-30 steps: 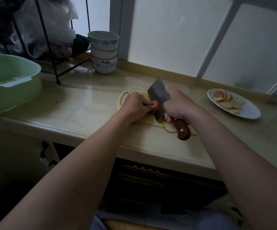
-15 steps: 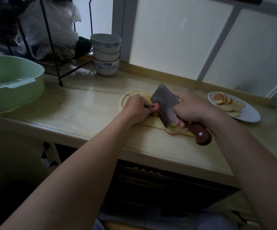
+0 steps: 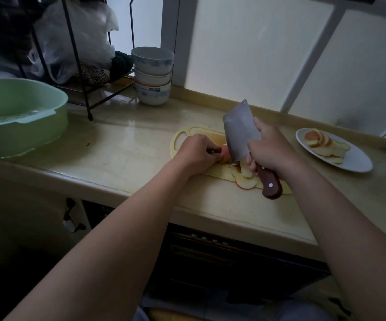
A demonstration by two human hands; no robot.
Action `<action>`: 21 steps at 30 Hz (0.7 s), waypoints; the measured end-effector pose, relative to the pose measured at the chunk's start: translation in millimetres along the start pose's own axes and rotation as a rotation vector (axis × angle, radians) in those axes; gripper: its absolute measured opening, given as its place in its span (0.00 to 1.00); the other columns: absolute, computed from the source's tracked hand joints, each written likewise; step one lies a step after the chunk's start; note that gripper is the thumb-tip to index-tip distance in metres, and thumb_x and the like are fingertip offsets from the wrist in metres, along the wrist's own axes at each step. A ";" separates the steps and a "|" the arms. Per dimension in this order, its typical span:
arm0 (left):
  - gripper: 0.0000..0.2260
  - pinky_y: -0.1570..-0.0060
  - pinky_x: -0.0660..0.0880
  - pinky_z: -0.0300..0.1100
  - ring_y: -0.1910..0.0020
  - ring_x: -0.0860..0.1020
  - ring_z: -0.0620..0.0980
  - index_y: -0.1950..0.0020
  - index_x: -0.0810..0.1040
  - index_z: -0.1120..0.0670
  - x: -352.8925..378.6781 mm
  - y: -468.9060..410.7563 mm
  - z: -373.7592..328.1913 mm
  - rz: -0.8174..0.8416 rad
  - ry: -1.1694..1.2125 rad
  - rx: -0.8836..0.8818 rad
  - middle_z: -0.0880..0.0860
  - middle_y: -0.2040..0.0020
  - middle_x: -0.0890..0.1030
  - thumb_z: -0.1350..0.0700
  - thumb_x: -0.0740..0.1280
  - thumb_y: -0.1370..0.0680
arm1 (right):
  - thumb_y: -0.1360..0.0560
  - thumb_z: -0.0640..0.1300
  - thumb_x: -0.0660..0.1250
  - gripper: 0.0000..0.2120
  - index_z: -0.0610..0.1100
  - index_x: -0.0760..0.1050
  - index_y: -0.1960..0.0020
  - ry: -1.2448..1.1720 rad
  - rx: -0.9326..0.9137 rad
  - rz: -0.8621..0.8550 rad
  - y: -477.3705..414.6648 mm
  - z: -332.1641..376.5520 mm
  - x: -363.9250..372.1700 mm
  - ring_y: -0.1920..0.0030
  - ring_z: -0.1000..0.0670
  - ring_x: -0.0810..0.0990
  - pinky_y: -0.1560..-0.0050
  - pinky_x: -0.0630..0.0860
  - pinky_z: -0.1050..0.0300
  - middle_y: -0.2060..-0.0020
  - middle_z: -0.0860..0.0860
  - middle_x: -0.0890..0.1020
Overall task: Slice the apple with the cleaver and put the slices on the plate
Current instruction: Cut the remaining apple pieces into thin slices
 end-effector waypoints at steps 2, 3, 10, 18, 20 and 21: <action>0.10 0.48 0.80 0.50 0.53 0.80 0.49 0.43 0.86 0.52 1.2 0.3 -1.3 0.007 -0.014 0.005 0.51 0.50 0.85 0.53 0.73 0.22 | 0.20 0.32 0.56 0.39 0.57 0.50 0.15 -0.031 0.008 -0.004 -0.6 -3.3 -1.3 0.74 0.52 0.79 0.75 0.76 0.59 0.63 0.43 0.83; 0.10 0.48 0.80 0.50 0.53 0.80 0.49 0.42 0.86 0.52 1.3 0.5 -1.5 0.010 -0.020 0.006 0.51 0.50 0.85 0.53 0.73 0.22 | 0.20 0.32 0.56 0.39 0.57 0.51 0.15 -0.041 0.010 -0.006 -1.1 -4.4 -1.7 0.74 0.51 0.79 0.75 0.76 0.59 0.64 0.43 0.83; 0.10 0.47 0.80 0.46 0.53 0.81 0.46 0.44 0.86 0.50 0.9 -0.8 1.0 -0.039 0.002 -0.045 0.49 0.51 0.86 0.53 0.75 0.24 | 0.19 0.33 0.56 0.39 0.57 0.50 0.15 -0.069 0.019 0.018 -2.0 -10.5 -1.7 0.73 0.51 0.79 0.76 0.75 0.60 0.64 0.43 0.83; 0.08 0.47 0.79 0.46 0.55 0.81 0.46 0.46 0.87 0.52 1.0 -1.4 -0.2 -0.022 0.034 -0.078 0.50 0.53 0.86 0.54 0.75 0.24 | 0.21 0.33 0.55 0.38 0.58 0.56 0.16 -0.093 0.013 0.046 3.0 -23.1 -4.9 0.76 0.51 0.77 0.74 0.76 0.57 0.69 0.44 0.82; 0.08 0.47 0.79 0.46 0.54 0.81 0.47 0.45 0.87 0.53 0.3 -1.7 -1.3 -0.012 0.032 -0.074 0.51 0.52 0.86 0.55 0.74 0.23 | 0.21 0.33 0.55 0.38 0.58 0.56 0.16 -0.086 0.016 0.049 4.1 -23.0 -4.7 0.76 0.50 0.78 0.74 0.76 0.57 0.68 0.44 0.82; 0.08 0.46 0.79 0.47 0.53 0.81 0.47 0.45 0.87 0.53 0.2 -1.8 -1.8 -0.009 0.033 -0.073 0.51 0.52 0.86 0.55 0.74 0.23 | 0.21 0.33 0.55 0.38 0.58 0.56 0.16 -0.078 0.014 0.052 5.0 -22.0 -4.5 0.76 0.51 0.78 0.74 0.77 0.57 0.68 0.44 0.82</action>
Point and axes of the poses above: each hand's wrist, its own y-axis away from the middle knuckle, its own x-axis out of the palm, z = x × y, the point moved 4 cm from there along -y, towards the middle knuckle
